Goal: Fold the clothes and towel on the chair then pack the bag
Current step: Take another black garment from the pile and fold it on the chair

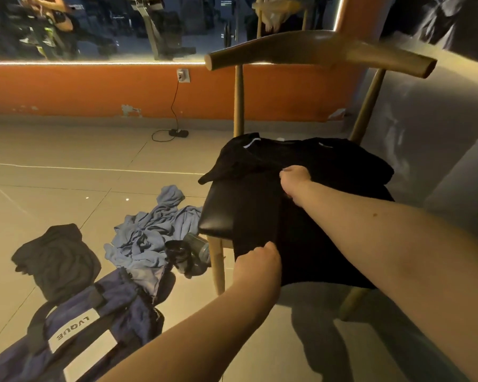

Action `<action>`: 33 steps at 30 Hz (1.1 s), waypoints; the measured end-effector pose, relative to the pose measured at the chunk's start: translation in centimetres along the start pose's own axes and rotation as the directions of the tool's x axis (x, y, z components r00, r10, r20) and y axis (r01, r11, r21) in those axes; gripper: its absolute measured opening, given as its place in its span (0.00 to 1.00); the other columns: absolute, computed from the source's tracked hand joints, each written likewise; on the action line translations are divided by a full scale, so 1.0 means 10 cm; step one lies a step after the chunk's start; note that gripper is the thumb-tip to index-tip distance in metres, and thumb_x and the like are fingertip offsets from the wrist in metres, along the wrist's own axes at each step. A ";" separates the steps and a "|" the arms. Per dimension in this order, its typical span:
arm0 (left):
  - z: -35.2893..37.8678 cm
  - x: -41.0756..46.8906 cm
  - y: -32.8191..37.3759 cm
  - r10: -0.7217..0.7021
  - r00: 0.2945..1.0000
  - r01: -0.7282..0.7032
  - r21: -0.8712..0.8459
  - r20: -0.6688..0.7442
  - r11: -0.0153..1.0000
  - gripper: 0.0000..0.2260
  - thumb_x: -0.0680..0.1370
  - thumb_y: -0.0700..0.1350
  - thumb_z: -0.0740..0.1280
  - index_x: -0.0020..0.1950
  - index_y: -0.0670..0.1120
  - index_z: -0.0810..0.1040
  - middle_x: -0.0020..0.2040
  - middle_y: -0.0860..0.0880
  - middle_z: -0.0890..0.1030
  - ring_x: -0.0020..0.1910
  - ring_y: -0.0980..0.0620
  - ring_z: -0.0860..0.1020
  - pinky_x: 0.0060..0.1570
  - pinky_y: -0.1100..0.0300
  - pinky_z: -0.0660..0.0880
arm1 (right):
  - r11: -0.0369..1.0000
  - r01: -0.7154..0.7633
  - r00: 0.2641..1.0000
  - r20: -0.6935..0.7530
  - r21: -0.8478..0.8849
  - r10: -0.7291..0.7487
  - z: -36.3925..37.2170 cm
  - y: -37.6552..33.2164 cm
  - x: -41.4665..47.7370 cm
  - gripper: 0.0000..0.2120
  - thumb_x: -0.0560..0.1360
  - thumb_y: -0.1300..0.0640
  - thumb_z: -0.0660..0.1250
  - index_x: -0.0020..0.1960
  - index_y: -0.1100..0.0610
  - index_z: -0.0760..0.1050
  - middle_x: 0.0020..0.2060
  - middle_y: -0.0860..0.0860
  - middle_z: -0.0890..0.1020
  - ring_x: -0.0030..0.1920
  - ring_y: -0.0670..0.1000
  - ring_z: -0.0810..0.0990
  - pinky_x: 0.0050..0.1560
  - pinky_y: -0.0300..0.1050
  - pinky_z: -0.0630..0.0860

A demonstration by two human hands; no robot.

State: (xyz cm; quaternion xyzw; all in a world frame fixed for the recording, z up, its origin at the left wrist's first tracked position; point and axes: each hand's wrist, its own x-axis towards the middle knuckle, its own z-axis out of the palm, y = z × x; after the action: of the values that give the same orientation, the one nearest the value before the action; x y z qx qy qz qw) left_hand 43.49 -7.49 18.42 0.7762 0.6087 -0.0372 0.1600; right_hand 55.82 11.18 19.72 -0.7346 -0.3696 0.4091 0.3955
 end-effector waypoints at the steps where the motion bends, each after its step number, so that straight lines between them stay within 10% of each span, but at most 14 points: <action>1: 0.07 0.03 0.04 -0.016 1.000 0.016 -0.005 0.012 1.000 0.22 0.79 0.39 0.70 0.71 0.43 0.66 0.60 0.45 0.78 0.56 0.45 0.80 0.49 0.55 0.74 | 0.999 0.018 1.000 -0.014 -0.036 -0.019 0.00 0.03 0.00 0.15 0.84 0.60 0.59 0.69 0.58 0.75 0.60 0.55 0.79 0.59 0.56 0.79 0.63 0.49 0.77; 13: 0.36 0.18 -0.08 -0.119 0.964 0.139 -0.068 0.239 0.988 0.13 0.83 0.45 0.65 0.67 0.43 0.76 0.57 0.44 0.80 0.54 0.46 0.82 0.57 0.53 0.81 | 0.888 0.184 0.971 -0.059 -0.422 -0.230 -0.01 0.11 0.12 0.13 0.79 0.61 0.68 0.63 0.53 0.77 0.60 0.54 0.80 0.58 0.54 0.80 0.48 0.44 0.75; 17: 0.04 0.34 -0.47 -0.163 0.986 0.164 -0.226 0.027 0.960 0.06 0.83 0.48 0.63 0.50 0.49 0.78 0.44 0.48 0.80 0.40 0.53 0.80 0.38 0.61 0.78 | 0.859 0.186 0.975 -0.016 -0.476 -0.220 -0.05 0.12 0.15 0.15 0.78 0.63 0.69 0.64 0.53 0.77 0.60 0.53 0.79 0.59 0.53 0.80 0.47 0.44 0.75; 22: -0.41 0.69 -0.81 -0.274 0.936 0.159 -0.429 -0.222 0.889 0.11 0.81 0.51 0.62 0.44 0.47 0.77 0.37 0.48 0.79 0.36 0.50 0.78 0.38 0.56 0.76 | 0.849 0.285 0.953 0.038 -0.445 -0.300 -0.02 0.05 0.24 0.15 0.77 0.62 0.70 0.62 0.52 0.78 0.58 0.51 0.79 0.58 0.52 0.79 0.48 0.43 0.75; 33: -0.90 1.84 -1.32 -0.522 0.853 0.412 -0.583 -0.024 0.700 0.24 0.83 0.41 0.64 0.78 0.40 0.64 0.71 0.37 0.72 0.69 0.37 0.73 0.65 0.50 0.72 | 0.547 0.707 0.705 0.387 -0.448 -0.595 0.48 -0.27 0.53 0.24 0.72 0.51 0.76 0.67 0.49 0.78 0.66 0.49 0.77 0.68 0.53 0.71 0.70 0.54 0.69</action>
State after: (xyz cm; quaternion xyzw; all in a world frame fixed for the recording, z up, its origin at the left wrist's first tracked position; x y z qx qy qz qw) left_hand 34.33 15.08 19.61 0.5136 0.7819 0.1758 0.3066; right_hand 52.98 18.23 18.78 -0.5832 -0.7555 0.1703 0.2450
